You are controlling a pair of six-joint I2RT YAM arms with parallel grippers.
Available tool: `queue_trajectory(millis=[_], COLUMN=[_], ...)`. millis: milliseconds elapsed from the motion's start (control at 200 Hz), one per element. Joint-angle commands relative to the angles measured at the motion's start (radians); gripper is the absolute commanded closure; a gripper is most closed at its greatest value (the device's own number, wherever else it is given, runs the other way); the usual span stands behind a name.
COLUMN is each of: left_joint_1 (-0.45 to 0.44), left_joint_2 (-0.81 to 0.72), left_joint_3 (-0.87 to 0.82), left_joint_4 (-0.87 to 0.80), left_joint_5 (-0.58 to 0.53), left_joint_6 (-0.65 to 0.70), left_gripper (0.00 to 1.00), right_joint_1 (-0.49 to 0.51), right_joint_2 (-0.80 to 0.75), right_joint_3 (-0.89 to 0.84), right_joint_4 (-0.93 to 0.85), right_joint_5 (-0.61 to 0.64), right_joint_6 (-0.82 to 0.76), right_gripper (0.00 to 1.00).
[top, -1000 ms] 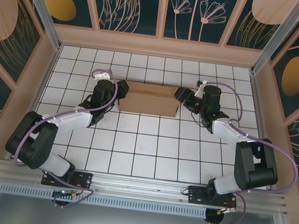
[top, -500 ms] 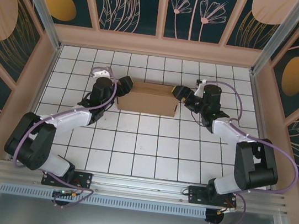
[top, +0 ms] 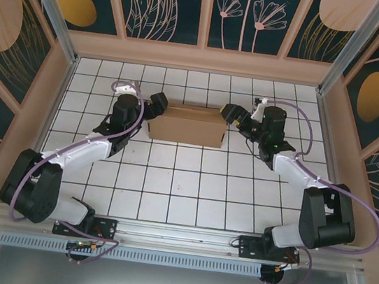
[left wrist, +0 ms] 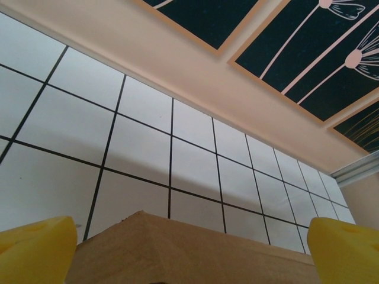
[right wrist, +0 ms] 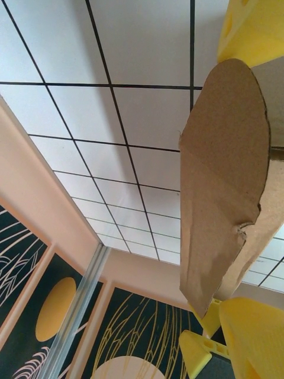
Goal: Fold the paper box
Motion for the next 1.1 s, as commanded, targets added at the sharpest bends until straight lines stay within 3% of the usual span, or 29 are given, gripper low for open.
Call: queue_trajectory(millis=[0,215,325,445,550,651,721,846,961,1091], left_joint_1=[0.015,0.016,0.016,0.016,0.017,0.016,0.016,0.016,0.017,0.082], left_joint_2=[-0.049,-0.133,-0.180,-0.238,-0.298,-0.334,-0.355,-0.389,-0.385,-0.324], left_joint_3=[0.043,0.064,0.093,0.114,0.092,0.078,0.064,0.048,0.018,0.019], left_joint_4=[-0.055,-0.181,-0.253,-0.306,-0.288,-0.276,-0.265,-0.284,-0.239,-0.198], left_joint_5=[-0.008,-0.098,-0.127,-0.185,-0.240,-0.129,-0.053,0.021,0.103,0.267], left_joint_6=[0.060,0.133,0.239,0.342,0.437,0.575,0.643,0.797,0.939,1.035], left_gripper=[0.01,0.01,0.01,0.01,0.01,0.01,0.01,0.01,0.17,0.29], right_joint_1=[-0.018,-0.035,-0.034,-0.034,-0.034,-0.040,-0.048,0.059,0.128,0.075], right_joint_2=[-0.046,-0.138,-0.188,-0.202,-0.243,-0.333,-0.364,-0.313,-0.277,-0.230], right_joint_3=[0.033,0.053,0.104,0.179,0.157,0.072,0.055,0.128,0.137,0.175], right_joint_4=[-0.027,-0.126,-0.241,-0.375,-0.353,-0.229,-0.166,-0.225,-0.203,-0.234], right_joint_5=[0.043,0.139,0.239,0.325,0.372,0.378,0.258,0.246,0.274,0.087], right_joint_6=[-0.005,-0.055,-0.123,-0.229,-0.300,-0.383,-0.492,-0.798,-1.108,-1.318], right_gripper=[0.01,0.01,0.04,0.14,0.16,0.18,0.20,0.21,0.24,0.37])
